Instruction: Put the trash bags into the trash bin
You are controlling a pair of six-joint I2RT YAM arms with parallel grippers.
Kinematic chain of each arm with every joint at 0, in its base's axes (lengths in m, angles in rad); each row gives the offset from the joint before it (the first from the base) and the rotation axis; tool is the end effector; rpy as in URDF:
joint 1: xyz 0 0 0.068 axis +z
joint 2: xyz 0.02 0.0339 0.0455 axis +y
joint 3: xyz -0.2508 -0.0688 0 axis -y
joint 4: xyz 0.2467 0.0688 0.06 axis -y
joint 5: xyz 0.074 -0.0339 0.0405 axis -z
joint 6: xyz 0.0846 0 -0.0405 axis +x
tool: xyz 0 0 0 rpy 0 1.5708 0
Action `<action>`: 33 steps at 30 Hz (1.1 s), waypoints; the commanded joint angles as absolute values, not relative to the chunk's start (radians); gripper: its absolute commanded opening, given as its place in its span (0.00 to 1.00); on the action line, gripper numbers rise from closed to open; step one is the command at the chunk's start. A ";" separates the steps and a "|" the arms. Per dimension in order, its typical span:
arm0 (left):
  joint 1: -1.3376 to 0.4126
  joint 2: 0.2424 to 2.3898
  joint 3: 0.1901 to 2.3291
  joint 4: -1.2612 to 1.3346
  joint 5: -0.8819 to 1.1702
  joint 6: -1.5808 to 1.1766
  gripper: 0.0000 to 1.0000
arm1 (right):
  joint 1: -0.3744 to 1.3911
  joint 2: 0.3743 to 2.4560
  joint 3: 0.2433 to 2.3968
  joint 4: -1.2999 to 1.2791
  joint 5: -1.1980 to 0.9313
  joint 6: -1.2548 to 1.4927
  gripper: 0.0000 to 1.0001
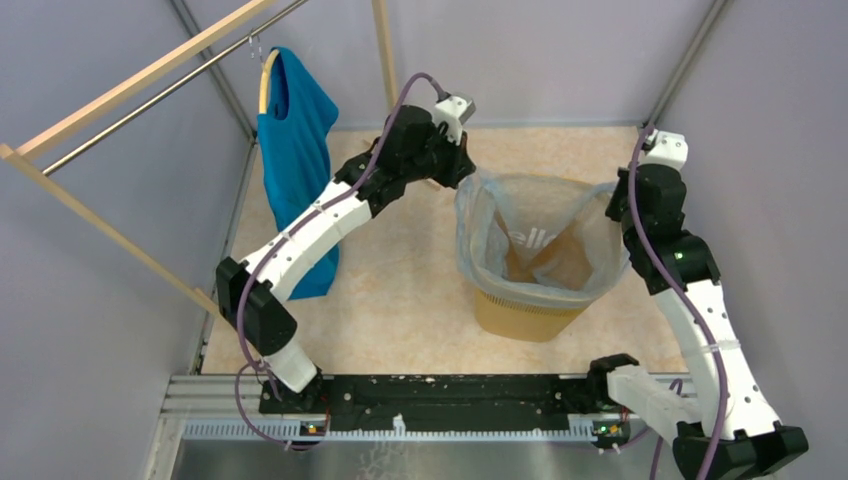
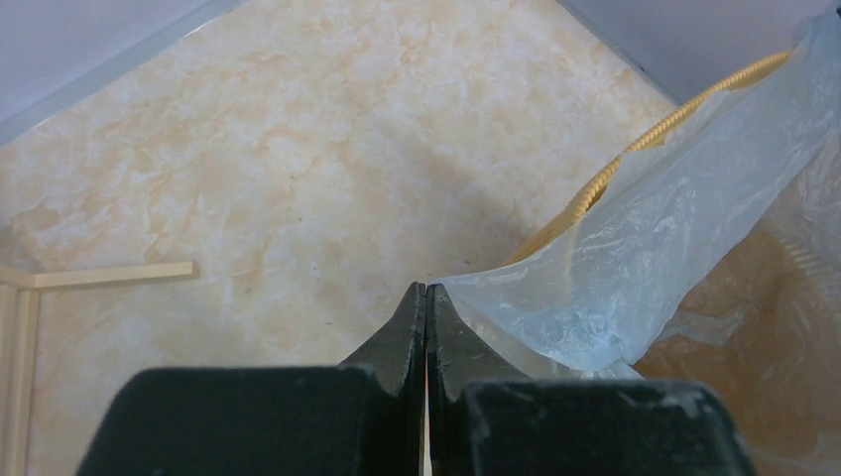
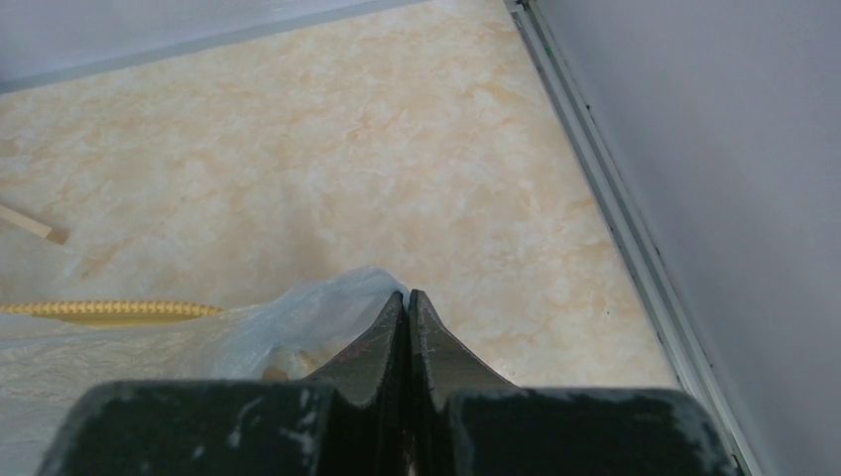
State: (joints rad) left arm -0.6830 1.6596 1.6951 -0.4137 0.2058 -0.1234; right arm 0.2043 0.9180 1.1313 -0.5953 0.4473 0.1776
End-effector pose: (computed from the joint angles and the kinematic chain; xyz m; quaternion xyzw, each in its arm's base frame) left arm 0.3245 -0.2863 0.3741 0.2827 0.7751 -0.2974 0.4805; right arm 0.2380 0.0120 0.3676 0.1134 0.8094 -0.0768 0.5710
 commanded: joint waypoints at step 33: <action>-0.655 1.711 1.522 -0.273 0.320 -0.268 0.00 | -0.022 0.947 0.956 -0.545 0.078 0.335 0.00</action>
